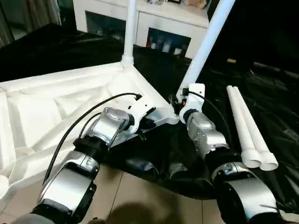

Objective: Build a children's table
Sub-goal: Insert table leg to table base

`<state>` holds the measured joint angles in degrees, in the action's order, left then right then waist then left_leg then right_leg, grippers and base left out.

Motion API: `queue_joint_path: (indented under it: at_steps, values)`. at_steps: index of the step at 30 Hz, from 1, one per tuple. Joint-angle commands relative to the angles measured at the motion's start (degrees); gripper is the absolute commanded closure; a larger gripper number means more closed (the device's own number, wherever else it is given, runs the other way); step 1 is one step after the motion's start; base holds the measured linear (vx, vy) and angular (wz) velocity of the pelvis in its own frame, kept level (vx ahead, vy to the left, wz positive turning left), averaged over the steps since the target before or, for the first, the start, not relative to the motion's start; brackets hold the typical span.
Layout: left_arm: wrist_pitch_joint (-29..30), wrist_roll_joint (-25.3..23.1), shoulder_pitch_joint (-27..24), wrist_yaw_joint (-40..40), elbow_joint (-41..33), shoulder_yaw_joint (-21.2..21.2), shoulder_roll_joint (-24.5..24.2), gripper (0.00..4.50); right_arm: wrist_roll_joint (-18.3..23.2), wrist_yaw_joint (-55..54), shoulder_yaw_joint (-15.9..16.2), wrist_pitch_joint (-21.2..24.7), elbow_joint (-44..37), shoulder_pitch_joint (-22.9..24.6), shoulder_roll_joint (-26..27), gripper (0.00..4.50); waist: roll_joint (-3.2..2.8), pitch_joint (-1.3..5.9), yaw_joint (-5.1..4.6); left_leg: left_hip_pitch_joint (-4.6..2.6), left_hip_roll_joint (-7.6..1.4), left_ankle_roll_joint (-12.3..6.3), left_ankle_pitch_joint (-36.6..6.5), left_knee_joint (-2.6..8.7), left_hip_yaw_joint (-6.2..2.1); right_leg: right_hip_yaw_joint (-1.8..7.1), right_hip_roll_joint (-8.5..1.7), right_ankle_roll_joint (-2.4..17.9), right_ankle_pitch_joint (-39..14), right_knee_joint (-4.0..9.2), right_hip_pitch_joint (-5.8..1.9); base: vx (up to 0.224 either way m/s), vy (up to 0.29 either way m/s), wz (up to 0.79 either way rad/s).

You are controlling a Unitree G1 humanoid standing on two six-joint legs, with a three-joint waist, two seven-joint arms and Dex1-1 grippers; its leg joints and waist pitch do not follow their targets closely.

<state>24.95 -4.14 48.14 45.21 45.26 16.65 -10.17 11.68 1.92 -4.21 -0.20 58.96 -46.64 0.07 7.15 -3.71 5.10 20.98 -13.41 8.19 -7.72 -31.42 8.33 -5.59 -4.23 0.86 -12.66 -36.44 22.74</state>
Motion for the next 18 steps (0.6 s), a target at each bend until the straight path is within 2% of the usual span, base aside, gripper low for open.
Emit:
queue_joint_path:
  at_steps: [1, 2, 4, 11, 12, 13, 16, 17, 18]
  values:
    - [-1.2, 0.7, 2.4, 0.3, -0.4, -0.6, 1.3, 4.50, -0.5, -2.2, -1.2, 4.1, 8.0, 3.6, 0.3, 2.64, -1.58, 2.40, -0.37, -0.59, 0.04, 1.75, -25.7, 3.80, 0.31, 2.88, -3.95, 3.5, -28.4, 7.27, -1.09, 0.000, 0.000, 0.00]
    - [-1.4, 0.6, 2.5, 0.0, -0.1, -0.6, 1.2, 4.50, -0.6, -2.2, -1.1, 4.0, 8.2, 3.4, 0.3, 2.64, -1.62, 2.44, -0.37, -0.56, 0.00, 1.79, -25.8, 3.88, 0.28, 2.86, -3.94, 3.4, -28.0, 7.33, -1.15, 0.000, 0.000, 0.00]
    - [-1.4, 0.4, 2.5, -0.3, 0.0, -0.9, 1.2, 4.50, -0.4, -2.7, -1.8, 3.6, 9.2, 2.4, 0.7, 2.64, -1.31, 2.59, -0.47, -0.53, -0.10, 1.69, -25.6, 3.96, 0.39, 2.86, -3.89, 3.7, -26.1, 7.25, -1.17, 0.000, 0.000, 0.00]
    - [-2.3, 0.5, 2.4, 0.7, 0.1, -0.9, 0.7, 4.50, 0.2, 0.0, -2.7, 1.5, 10.0, 0.8, 1.0, 2.64, -1.18, 2.87, -0.34, -0.74, -0.13, 1.29, -24.9, 3.89, 0.76, 3.01, -3.98, 4.4, -23.3, 7.23, -1.15, 0.000, 0.000, 0.00]
    - [-2.5, 0.5, 2.3, 0.9, 0.0, -0.8, 0.6, 4.50, 0.4, 0.8, -2.9, 1.3, 10.1, 0.6, 0.9, 2.64, -1.08, 2.81, -0.36, -0.52, -0.09, 1.08, -24.5, 3.93, 0.79, 3.03, -3.92, 4.5, -23.1, 7.16, -1.31, 0.000, 0.000, 0.00]
    - [-2.7, 0.7, 2.3, 1.6, -0.1, -0.8, 0.3, 4.50, 0.4, 1.8, -3.4, 0.9, 10.1, 0.0, 0.8, 2.08, -1.32, 2.92, -0.24, -0.67, -0.10, 1.03, -24.4, 3.88, 0.83, 3.06, -3.98, 4.5, -23.3, 7.22, -1.25, 0.000, 0.000, 0.00]
    - [-3.0, 0.8, 2.3, 2.4, -0.2, -0.7, -0.2, 4.50, 0.8, 3.3, -3.9, 0.3, 9.9, -0.7, 0.4, 1.92, -1.32, 3.11, -0.24, -0.56, -0.16, 1.03, -23.3, 3.83, 0.91, 3.11, -3.93, 4.9, -22.0, 7.04, -1.44, 0.000, 0.000, 0.00]
    - [-3.2, 0.8, 2.3, 2.7, -0.2, -0.7, -0.4, 4.50, 0.8, 3.7, -3.9, 0.2, 9.6, -0.9, 0.2, 1.92, -1.57, 3.24, -0.10, -0.67, -0.23, 1.12, -22.8, 3.79, 0.96, 3.19, -3.98, 5.4, -20.8, 6.93, -1.37, 0.000, 0.000, 0.00]
    - [-3.3, 0.8, 2.3, 3.0, -0.3, -0.6, -0.7, 4.50, 0.7, 4.4, -3.8, 0.0, 9.3, -1.2, -0.1, 1.76, -1.17, 3.28, -0.10, -0.65, -0.23, 0.87, -22.0, 3.67, 1.16, 3.19, -3.80, 5.8, -19.4, 6.77, -1.40, 0.000, 0.000, 0.00]
